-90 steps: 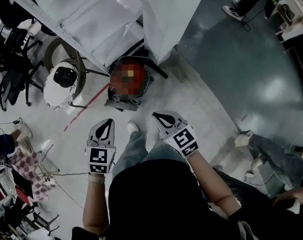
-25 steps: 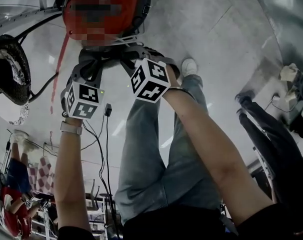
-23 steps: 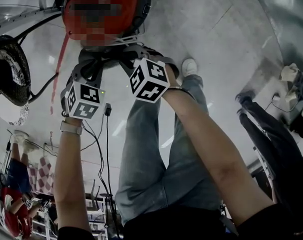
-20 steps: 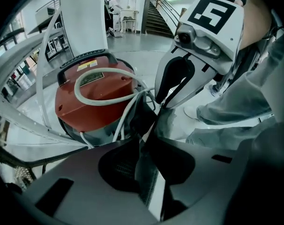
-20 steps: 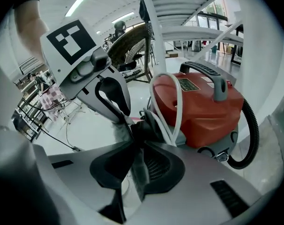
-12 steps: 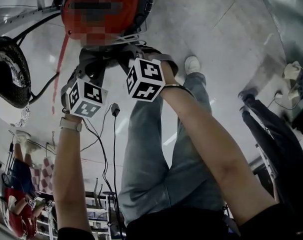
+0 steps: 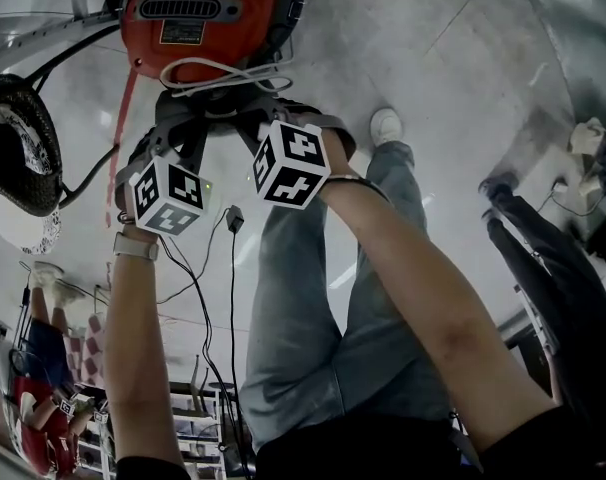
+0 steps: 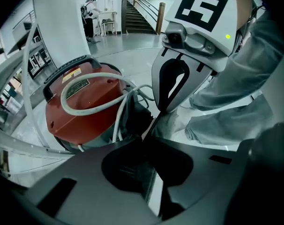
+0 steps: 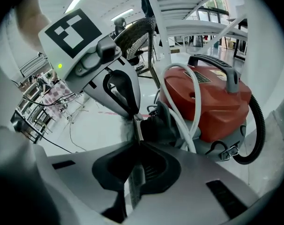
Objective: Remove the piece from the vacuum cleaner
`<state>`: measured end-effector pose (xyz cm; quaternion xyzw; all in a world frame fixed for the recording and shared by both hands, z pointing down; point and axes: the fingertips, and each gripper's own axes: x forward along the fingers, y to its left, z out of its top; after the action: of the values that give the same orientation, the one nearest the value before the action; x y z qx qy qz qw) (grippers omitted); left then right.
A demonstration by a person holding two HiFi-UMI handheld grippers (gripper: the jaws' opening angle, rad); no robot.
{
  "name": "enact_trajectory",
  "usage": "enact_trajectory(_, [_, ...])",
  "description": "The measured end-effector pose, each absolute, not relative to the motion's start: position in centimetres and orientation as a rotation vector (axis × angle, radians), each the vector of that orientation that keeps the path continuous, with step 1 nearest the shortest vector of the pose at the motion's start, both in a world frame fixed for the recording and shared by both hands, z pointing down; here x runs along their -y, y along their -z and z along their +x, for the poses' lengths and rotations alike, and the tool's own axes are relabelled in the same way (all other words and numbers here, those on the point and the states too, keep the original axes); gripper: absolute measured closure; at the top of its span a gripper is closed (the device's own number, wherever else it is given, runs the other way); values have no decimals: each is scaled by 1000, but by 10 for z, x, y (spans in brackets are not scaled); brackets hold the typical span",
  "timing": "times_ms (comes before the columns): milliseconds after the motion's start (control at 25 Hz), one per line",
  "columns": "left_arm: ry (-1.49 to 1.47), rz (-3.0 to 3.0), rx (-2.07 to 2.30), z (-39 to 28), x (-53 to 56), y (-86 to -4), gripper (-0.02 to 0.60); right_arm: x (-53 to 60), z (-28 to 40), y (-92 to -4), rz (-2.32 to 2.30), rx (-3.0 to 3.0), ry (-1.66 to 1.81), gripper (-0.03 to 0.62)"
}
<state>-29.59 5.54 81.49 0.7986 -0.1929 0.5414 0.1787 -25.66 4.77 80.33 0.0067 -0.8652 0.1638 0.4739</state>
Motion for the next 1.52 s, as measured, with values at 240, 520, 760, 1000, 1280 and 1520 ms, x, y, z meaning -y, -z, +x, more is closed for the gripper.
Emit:
enact_trajectory(240, [-1512, 2237, 562, -299, -58, -814, 532, -54, -257, -804, 28, 2116, -408, 553])
enact_trajectory(520, [-1485, 2201, 591, -300, -63, -814, 538, -56, -257, -805, 24, 2121, -402, 551])
enact_trajectory(760, [-1485, 2181, 611, -300, -69, -814, 540, -58, -256, -806, 15, 2123, -393, 549])
enact_trajectory(1000, [-1491, 2183, 618, -300, -70, -814, 540, -63, -256, -807, 23, 2124, -419, 549])
enact_trajectory(1280, [-1502, 2185, 603, -301, -74, -814, 540, -71, -258, -807, 25, 2123, -442, 549])
enact_trajectory(1520, [-1499, 2176, 612, -302, -78, -814, 540, -73, -257, -806, 28, 2124, -432, 549])
